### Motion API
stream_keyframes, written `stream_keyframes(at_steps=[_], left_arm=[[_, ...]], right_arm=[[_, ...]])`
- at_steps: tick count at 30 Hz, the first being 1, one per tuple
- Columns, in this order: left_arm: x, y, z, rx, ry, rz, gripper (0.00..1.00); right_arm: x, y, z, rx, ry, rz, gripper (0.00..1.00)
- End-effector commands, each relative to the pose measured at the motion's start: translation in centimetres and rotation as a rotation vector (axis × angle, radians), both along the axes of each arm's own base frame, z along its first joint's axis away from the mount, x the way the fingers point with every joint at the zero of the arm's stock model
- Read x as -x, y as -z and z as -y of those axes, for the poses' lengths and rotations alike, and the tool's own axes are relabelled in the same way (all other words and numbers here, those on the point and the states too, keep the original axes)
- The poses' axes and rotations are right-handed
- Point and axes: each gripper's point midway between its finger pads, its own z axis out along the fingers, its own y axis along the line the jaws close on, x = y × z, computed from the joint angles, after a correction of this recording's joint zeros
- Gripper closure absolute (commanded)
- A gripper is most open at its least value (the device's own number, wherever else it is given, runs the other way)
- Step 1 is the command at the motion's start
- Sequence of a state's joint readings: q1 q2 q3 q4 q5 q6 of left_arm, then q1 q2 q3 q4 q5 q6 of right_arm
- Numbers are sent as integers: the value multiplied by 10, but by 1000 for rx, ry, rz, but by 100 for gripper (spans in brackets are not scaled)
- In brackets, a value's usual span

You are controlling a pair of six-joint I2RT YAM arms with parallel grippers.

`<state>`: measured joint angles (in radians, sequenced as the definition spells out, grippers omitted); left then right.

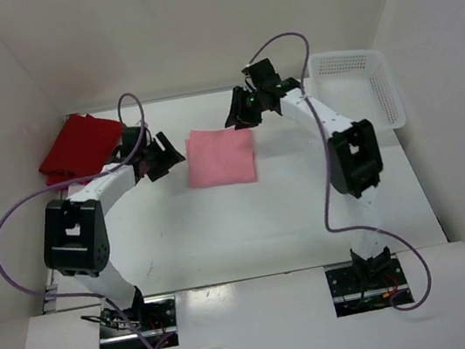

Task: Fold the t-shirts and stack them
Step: Fold the long partially folded tshirt into a neat square, then put the neatly folded tshirt into the corner of the board with the left arm

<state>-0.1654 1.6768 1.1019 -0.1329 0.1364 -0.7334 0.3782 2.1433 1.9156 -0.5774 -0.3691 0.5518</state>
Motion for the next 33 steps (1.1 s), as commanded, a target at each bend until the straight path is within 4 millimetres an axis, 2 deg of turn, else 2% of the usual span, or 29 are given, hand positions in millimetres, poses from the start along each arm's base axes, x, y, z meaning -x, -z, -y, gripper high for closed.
stream_keyframes(at_steps=[1, 3, 4, 6, 7, 9, 10, 11, 12, 13, 14, 15, 16, 19, 20, 21, 23, 24, 25, 26, 27, 29, 30, 32, 33], left_arm=[[-19, 18, 12, -9, 100, 16, 21], [-26, 25, 20, 15, 138, 2, 21], [-28, 41, 22, 13, 153, -27, 21], [-42, 41, 24, 5, 163, -14, 21], [-43, 52, 24, 3, 163, -33, 21], [-53, 57, 25, -3, 170, -27, 21], [-54, 60, 28, 7, 180, -31, 21], [-56, 62, 31, 17, 190, -36, 21], [-57, 75, 33, 27, 200, -55, 21], [-62, 75, 38, 44, 216, -51, 23], [-64, 80, 39, 53, 205, -65, 26], [-61, 95, 41, 65, 216, -91, 28], [-61, 97, 46, 95, 224, -104, 31], [-64, 102, 60, 156, 224, -102, 46], [-61, 98, 77, 173, 254, -92, 51], [-61, 96, 84, 188, 250, -89, 62], [-74, 76, 99, 201, 271, -35, 73], [-76, 61, 112, 205, 296, -1, 78], [-79, 55, 116, 195, 294, 5, 86], [-94, 28, 118, 197, 293, 65, 89], [-94, 14, 125, 198, 304, 71, 91], [-105, -16, 127, 195, 317, 124, 94], [-115, -48, 127, 184, 311, 183, 96], [-128, -77, 115, 167, 297, 239, 96], [-131, -102, 108, 170, 285, 277, 97]], right_arm=[[26, -80, 12, -78, 17, 188, 55], [42, -89, 16, -99, 16, 199, 54], [60, -93, 22, -107, 24, 192, 54], [74, -100, 27, -122, 31, 205, 54], [86, -102, 33, -126, 46, 202, 54], [97, -103, 42, -132, 61, 199, 54], [105, -96, 44, -130, 68, 175, 54], [112, -103, 47, -138, 68, 193, 54], [116, -103, 49, -143, 73, 188, 54], [121, -97, 50, -140, 73, 181, 54], [123, -101, 55, -149, 87, 186, 54], [126, -100, 56, -148, 88, 185, 54], [128, -99, 57, -148, 88, 183, 54], [134, -96, 59, -151, 93, 174, 53], [136, -92, 59, -147, 94, 164, 53], [137, -96, 60, -151, 93, 173, 53], [141, -87, 59, -153, 92, 143, 53], [142, -91, 60, -158, 92, 153, 53], [146, -80, 61, -147, 93, 129, 53], [148, -80, 62, -148, 93, 130, 53], [147, -81, 61, -152, 92, 139, 53], [154, -78, 64, -155, 98, 130, 53], [155, -77, 66, -150, 105, 133, 53], [161, -76, 68, -151, 105, 134, 53], [160, -74, 71, -145, 115, 124, 53]])
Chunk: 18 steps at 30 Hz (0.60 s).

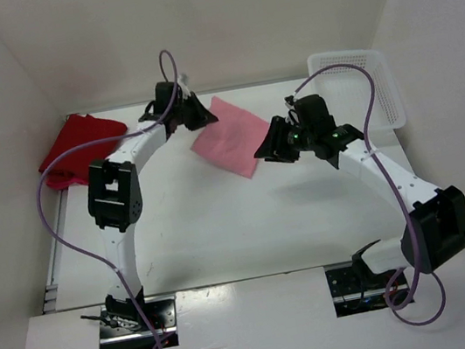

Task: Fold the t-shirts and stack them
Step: Put the neatly folded tshirt into the corner of the board with the left arm

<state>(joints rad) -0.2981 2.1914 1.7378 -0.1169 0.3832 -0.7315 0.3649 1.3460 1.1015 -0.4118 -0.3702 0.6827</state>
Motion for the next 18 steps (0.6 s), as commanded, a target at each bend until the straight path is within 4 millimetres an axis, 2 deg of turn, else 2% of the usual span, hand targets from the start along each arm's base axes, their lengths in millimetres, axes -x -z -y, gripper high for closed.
stream_keyframes(at_steps=[1, 4, 5, 6, 7, 8, 9, 10, 11, 12, 13, 14, 15, 16, 17, 18], left_arm=[[-39, -113, -44, 29, -80, 224, 97], [-48, -168, -84, 23, -138, 314, 97], [-56, -184, -116, 12, -188, 353, 97], [-54, -207, -137, 13, -222, 395, 97], [-54, -218, -158, 9, -259, 414, 97], [-55, -218, -205, 4, -336, 404, 97], [-51, -236, -229, 15, -386, 445, 97], [-47, -221, -251, 17, -422, 410, 97], [-45, -217, -276, 2, -475, 409, 97], [-36, -214, -313, -12, -541, 406, 97], [-32, -203, -332, -6, -590, 378, 97], [-26, -169, -346, 3, -628, 316, 97], [-16, -157, -369, 34, -689, 279, 94], [-9, -142, -381, 42, -729, 248, 87], [-3, -130, -393, 46, -776, 234, 64], [18, -101, -401, 48, -844, 167, 50]], right_arm=[[3, -17, 8, -21, 24, 64, 53], [9, -11, 9, -20, 17, 43, 53], [11, -14, 8, -28, 9, 50, 53], [13, -13, 9, -28, 9, 50, 53], [15, -14, 7, -34, -1, 47, 53], [16, -10, 8, -31, -1, 39, 53], [19, -12, 7, -36, -8, 37, 53], [21, -13, 6, -39, -24, 40, 53], [21, -13, 6, -39, -24, 40, 53], [22, -13, 5, -45, -33, 37, 53], [24, -14, 4, -46, -50, 41, 53], [24, -14, 4, -46, -50, 41, 53], [26, -14, 2, -53, -60, 39, 53], [28, -15, 1, -62, -72, 36, 53], [29, -16, 0, -62, -85, 40, 53], [30, -16, -1, -67, -92, 38, 53]])
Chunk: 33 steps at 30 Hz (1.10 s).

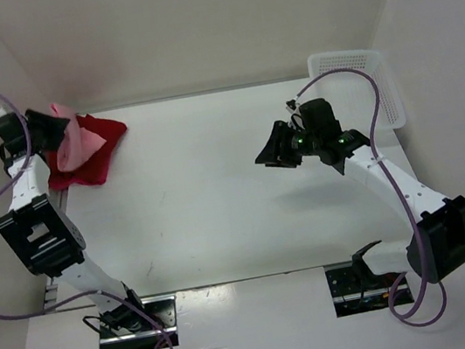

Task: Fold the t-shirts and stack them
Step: Put the neatly folded tshirt into the corner of the board with the left arm

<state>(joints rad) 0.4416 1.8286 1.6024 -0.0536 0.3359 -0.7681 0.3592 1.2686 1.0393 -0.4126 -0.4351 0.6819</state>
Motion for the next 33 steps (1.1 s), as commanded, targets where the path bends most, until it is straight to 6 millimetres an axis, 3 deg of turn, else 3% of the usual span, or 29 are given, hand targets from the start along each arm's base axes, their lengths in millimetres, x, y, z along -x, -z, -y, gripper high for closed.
stream_keyframes(at_steps=[1, 2, 3, 4, 5, 6, 9, 12, 17, 23, 31, 33], left_arm=[[34, 58, -7, 159, -119, -88, 39], [47, 67, -15, 189, -174, -101, 31], [61, 55, -20, 192, -216, -72, 26], [76, 74, -20, 220, -247, -104, 18], [81, 72, -19, 213, -255, -94, 14], [89, 58, -16, 210, -265, -75, 12], [115, 55, -13, 238, -349, -91, 8], [141, 51, -22, 252, -454, -108, 7], [148, 40, -5, 279, -403, -84, 5], [139, 22, 54, 153, -192, -64, 3], [158, 65, 126, 28, 62, -225, 0], [165, 73, 158, 14, 180, -265, 0]], right_arm=[[9, -13, -3, -36, -58, 35, 53], [8, -14, -4, -39, -59, 45, 53], [12, -14, -4, -50, -63, 35, 53], [12, -12, -4, -51, -63, 38, 53], [15, -9, -3, -50, -63, 35, 53], [19, -7, -3, -61, -66, 26, 53], [24, 0, -3, -65, -75, 14, 53], [26, 1, -2, -65, -75, 14, 53], [34, 6, -1, -67, -83, 2, 53], [37, 11, 0, -59, -87, 0, 53], [42, 22, 1, -58, -94, -22, 53], [40, 27, 4, -41, -74, -26, 51]])
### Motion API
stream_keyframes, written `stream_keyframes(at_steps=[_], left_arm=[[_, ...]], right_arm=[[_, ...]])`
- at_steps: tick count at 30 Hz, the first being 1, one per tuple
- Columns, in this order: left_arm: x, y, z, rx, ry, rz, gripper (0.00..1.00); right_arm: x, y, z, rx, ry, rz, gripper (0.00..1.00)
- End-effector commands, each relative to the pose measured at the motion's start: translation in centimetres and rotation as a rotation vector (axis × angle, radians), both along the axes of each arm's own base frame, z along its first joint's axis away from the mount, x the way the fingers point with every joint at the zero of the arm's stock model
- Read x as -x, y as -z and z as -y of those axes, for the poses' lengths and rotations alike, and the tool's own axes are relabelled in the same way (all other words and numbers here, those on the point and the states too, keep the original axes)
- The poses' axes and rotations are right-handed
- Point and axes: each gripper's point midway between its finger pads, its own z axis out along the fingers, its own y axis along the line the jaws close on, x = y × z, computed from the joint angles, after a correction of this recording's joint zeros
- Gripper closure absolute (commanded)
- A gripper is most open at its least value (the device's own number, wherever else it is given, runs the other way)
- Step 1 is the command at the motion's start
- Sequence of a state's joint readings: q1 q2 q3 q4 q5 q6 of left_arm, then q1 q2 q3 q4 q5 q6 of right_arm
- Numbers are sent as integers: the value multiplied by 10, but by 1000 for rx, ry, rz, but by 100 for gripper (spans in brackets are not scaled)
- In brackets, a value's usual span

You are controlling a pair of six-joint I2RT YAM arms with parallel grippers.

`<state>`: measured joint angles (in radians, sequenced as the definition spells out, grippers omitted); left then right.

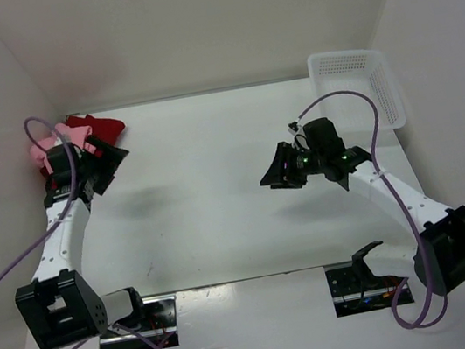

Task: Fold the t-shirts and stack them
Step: Put the neatly folded tshirt into the corner of the board with the left arm

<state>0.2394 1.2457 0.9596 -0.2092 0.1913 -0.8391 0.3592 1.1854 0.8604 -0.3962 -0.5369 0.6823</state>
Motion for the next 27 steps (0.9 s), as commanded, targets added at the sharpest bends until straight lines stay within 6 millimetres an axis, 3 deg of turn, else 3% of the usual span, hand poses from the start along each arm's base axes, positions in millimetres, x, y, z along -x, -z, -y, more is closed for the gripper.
stream_keyframes(at_steps=[1, 6, 8, 9, 12, 13, 14, 17, 24, 27], left_arm=[[19, 10, 38, -56, 180, -49, 0], [54, 18, 102, -9, 410, -58, 0], [68, 15, 114, -2, 455, -32, 0], [77, 21, 122, 0, 480, -47, 0], [90, 22, 135, 18, 522, -63, 0], [90, 14, 145, 13, 554, -43, 0], [92, 20, 146, 10, 555, -69, 0], [87, 7, 149, -1, 560, -47, 0], [83, 2, 153, -24, 585, -5, 0], [80, 10, 151, -35, 579, -28, 0]], right_arm=[[-4, -8, 3, -8, 6, 62, 49], [0, 3, 7, 10, 26, 33, 39], [-1, 6, 10, 27, 43, 29, 33], [1, 10, 10, 31, 42, 19, 2], [0, 14, 14, 50, 59, 11, 0], [0, 17, 14, 53, 59, 3, 0], [0, 17, 14, 53, 59, 3, 0], [-1, 24, 13, 62, 59, -20, 0], [-3, 23, 12, 62, 58, -20, 0], [-3, 23, 12, 62, 58, -20, 0]])
